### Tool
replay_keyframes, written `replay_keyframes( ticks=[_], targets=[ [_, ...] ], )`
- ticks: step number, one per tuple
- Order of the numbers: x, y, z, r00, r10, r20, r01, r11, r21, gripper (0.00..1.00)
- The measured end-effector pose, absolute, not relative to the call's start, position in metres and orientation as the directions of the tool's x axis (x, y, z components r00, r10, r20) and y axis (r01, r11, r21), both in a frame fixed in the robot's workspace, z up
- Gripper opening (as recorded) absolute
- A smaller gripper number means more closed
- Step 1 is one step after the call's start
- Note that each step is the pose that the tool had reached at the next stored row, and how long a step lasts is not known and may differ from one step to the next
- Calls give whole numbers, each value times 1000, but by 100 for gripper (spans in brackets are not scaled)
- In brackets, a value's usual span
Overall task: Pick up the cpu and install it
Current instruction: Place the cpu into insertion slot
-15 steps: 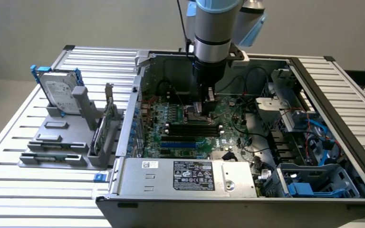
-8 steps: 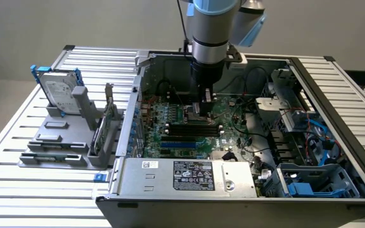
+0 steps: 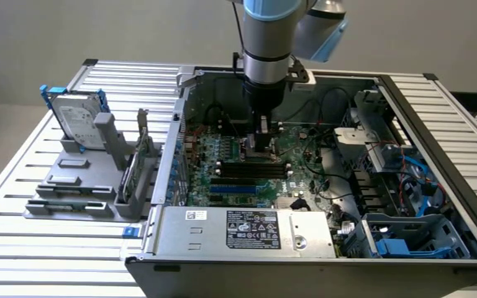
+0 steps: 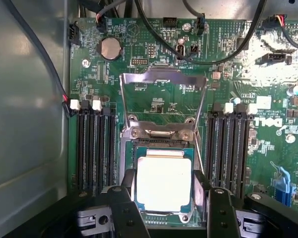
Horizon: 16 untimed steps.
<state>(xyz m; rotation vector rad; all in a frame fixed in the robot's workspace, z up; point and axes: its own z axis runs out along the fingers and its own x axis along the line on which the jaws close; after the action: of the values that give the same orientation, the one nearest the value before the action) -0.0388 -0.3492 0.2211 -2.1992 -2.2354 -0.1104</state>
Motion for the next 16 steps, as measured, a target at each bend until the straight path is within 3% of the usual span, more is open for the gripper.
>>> replay_keyframes(
  ticks=[16],
  targets=[
    [-40, -347, 209, 9, 999, 47, 999, -11, 48, 55]
  ],
)
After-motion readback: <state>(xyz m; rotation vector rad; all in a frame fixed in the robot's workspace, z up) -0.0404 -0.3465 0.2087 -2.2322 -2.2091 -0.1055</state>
